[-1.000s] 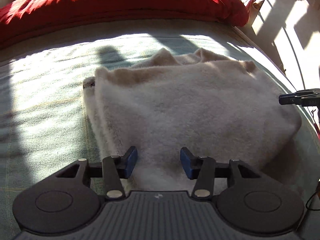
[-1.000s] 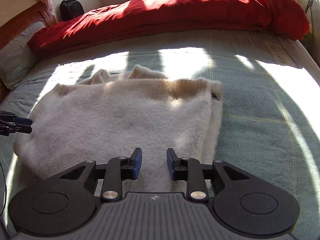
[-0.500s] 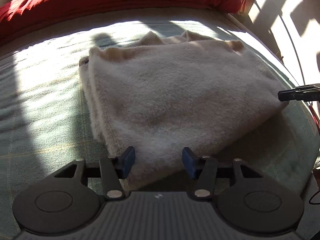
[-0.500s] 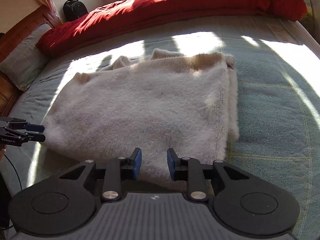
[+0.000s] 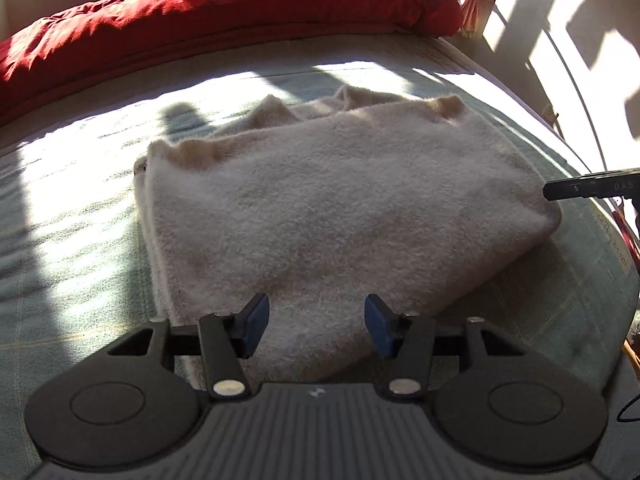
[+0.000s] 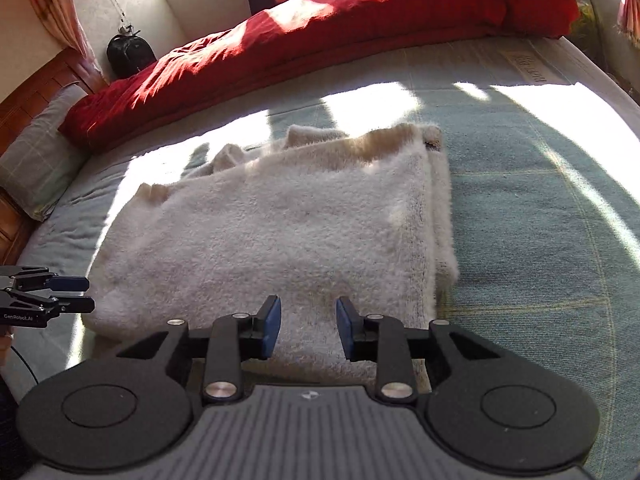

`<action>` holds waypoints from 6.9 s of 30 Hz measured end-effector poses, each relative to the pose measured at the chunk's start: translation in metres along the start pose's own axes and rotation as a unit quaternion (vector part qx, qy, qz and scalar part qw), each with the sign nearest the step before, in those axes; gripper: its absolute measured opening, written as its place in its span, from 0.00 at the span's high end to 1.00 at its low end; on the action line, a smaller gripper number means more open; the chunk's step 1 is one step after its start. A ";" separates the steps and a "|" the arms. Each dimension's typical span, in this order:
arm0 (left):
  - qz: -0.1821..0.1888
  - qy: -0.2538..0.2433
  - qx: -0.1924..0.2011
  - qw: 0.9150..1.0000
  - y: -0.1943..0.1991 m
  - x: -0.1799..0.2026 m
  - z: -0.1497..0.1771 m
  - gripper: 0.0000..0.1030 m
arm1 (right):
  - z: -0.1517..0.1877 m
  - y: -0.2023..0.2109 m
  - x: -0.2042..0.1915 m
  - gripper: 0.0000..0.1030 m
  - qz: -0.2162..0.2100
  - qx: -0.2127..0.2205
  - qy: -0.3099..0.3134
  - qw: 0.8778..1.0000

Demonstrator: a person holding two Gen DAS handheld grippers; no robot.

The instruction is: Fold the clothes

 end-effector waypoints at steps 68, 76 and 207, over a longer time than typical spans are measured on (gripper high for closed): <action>-0.248 -0.597 0.082 0.759 -0.116 0.103 0.037 0.20 | 0.054 -0.106 -0.137 0.23 0.218 0.125 0.645 0.721; -0.298 -0.583 0.071 0.753 -0.118 0.063 0.033 0.20 | 0.018 -0.110 -0.050 0.23 0.289 0.095 0.615 0.727; 0.058 0.075 0.046 0.994 -0.065 0.050 0.001 0.17 | 0.110 -0.020 -0.059 0.00 0.058 -0.003 -0.004 0.998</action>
Point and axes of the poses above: each gripper's, at about its wrist camera, not at the fingertips, and y roughly against the way its jaws point, x to its right, z to its underside, the point moved 3 cm from there along -y, roughly the way its jaws point, and after that the axes turned 5 degrees about z, right-handed, at the moved point
